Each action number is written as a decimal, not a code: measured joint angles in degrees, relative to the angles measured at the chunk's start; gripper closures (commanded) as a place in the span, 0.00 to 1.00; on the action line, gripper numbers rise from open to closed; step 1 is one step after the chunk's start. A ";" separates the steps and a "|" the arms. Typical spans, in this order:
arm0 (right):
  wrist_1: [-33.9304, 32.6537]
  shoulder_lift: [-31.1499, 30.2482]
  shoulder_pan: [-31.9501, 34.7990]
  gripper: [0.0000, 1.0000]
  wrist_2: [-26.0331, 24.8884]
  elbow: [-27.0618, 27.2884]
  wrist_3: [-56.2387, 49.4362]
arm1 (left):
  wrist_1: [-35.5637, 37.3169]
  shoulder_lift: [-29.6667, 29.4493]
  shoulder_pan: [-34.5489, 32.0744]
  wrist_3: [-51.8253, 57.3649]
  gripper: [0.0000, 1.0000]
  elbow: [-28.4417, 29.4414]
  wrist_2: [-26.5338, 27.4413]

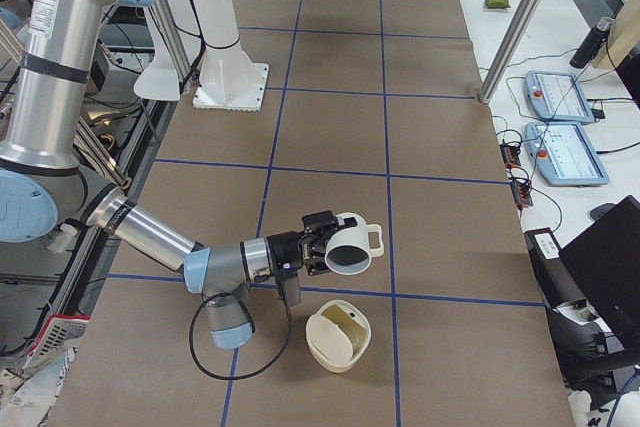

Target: Left arm hands cup to right arm to dump lemon

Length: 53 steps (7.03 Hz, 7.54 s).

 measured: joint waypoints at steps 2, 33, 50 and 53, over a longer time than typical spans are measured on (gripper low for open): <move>-0.87 0.06 -0.06 0.71 6.65 0.03 -18.95 | 0.00 0.44 0.00 0.00 0.00 0.03 -0.07; -85.13 58.04 -45.90 0.69 -26.71 5.58 -77.37 | -0.94 -38.82 10.36 -59.29 0.00 21.17 -5.90; -84.93 61.13 -50.47 0.01 -32.88 5.10 -76.70 | -13.21 -41.62 18.02 -69.42 1.00 27.88 4.58; -84.84 60.66 -50.45 0.01 -32.87 5.11 -76.89 | -13.27 -41.73 18.02 -68.41 1.00 27.70 4.41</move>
